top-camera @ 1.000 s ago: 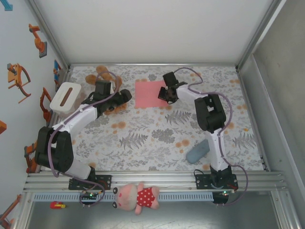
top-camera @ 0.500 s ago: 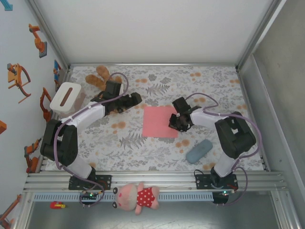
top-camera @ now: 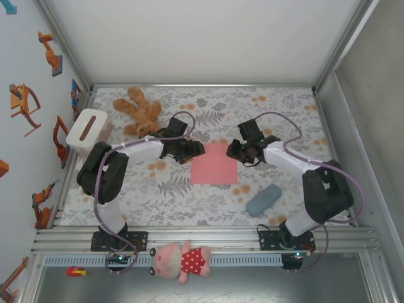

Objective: Fold a paper plane with a square sheet of paper (pick it up from the middle)
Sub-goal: Move the square sheet of paper to the center of the table, then first fold in half a square sheet of paper at the center of the table.

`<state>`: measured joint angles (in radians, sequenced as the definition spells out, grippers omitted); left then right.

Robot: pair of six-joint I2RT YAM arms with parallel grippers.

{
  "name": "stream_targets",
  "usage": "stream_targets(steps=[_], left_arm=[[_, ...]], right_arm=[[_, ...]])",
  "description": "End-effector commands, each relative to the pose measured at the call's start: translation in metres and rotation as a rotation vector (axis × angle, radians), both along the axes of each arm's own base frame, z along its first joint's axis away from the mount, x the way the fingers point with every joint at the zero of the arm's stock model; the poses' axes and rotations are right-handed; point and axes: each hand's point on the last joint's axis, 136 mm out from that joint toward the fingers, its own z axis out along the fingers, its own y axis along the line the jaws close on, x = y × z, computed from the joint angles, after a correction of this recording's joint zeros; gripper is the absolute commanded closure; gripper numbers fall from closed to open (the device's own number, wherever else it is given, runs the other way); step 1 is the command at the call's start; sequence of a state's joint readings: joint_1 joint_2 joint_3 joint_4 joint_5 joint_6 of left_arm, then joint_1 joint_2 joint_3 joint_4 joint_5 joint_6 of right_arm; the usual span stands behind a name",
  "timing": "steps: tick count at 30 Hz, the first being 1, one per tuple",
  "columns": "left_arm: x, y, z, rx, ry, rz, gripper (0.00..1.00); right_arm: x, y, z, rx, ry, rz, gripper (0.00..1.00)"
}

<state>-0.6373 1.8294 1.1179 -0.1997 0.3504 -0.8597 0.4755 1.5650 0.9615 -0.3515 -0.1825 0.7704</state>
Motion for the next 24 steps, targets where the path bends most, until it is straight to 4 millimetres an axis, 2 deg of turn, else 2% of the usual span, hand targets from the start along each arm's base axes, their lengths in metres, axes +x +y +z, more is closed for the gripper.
stream_targets(steps=[1, 2, 5, 14, 17, 24], left_arm=[[0.006, -0.008, 0.003, -0.016, 0.022, 0.02, 0.48], [0.007, -0.009, -0.001, -0.011, 0.031, 0.021, 0.53], [0.007, -0.007, -0.012, 0.015, 0.057, 0.034, 0.61], [0.0, -0.002, -0.034, 0.052, 0.108, 0.04, 0.7], [-0.005, 0.002, -0.042, 0.069, 0.128, 0.039, 0.75], [-0.012, 0.008, -0.055, 0.096, 0.161, 0.046, 0.77]], right_arm=[[-0.008, -0.002, -0.021, -0.007, 0.065, 0.022, 0.74], [-0.007, -0.002, -0.025, -0.001, 0.076, 0.02, 0.75], [-0.005, -0.003, -0.033, -0.004, 0.093, 0.012, 0.77], [-0.002, -0.007, -0.054, -0.017, 0.13, -0.005, 0.77], [-0.003, -0.01, -0.06, -0.027, 0.141, -0.01, 0.77], [-0.008, -0.006, -0.075, -0.011, 0.186, -0.001, 0.77]])
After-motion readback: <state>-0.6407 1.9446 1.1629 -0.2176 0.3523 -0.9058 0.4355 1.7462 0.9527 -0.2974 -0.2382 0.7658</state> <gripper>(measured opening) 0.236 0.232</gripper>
